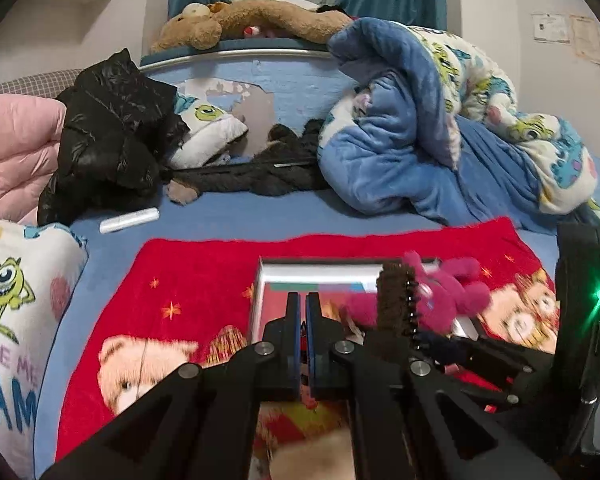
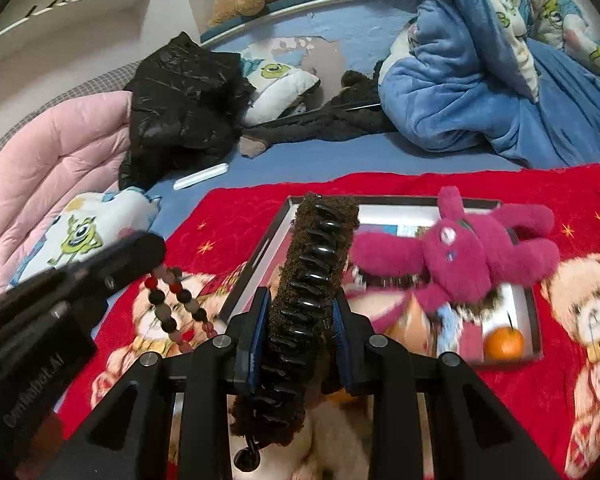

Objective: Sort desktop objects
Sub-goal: 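Carry the comb over the box with the right gripper while the left releases the bracelet inside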

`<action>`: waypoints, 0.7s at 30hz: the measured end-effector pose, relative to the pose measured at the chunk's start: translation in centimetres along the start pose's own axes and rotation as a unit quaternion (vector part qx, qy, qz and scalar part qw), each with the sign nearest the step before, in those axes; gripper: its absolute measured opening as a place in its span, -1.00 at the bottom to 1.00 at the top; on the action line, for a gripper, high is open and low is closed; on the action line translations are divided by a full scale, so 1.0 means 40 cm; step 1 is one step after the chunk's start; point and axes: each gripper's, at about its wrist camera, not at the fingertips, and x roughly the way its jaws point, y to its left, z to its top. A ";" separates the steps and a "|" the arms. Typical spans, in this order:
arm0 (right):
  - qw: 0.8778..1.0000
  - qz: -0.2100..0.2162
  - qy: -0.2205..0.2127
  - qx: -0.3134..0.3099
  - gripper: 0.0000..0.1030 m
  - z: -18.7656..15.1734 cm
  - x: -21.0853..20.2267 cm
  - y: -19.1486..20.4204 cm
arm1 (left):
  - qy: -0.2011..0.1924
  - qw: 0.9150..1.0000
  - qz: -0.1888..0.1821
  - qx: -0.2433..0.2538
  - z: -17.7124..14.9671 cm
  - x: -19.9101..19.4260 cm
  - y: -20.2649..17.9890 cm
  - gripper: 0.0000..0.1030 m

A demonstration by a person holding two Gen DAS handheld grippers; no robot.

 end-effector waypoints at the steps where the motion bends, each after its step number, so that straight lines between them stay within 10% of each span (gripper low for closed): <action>1: 1.000 0.005 0.002 0.008 -0.45 0.016 0.021 -0.006 | -0.007 1.000 -0.003 -0.006 0.002 0.013 0.008 -0.96; 21: 0.996 0.043 0.070 0.037 -0.42 -0.008 0.265 -0.057 | 0.056 0.998 0.000 -0.011 -0.140 0.235 0.071 -0.96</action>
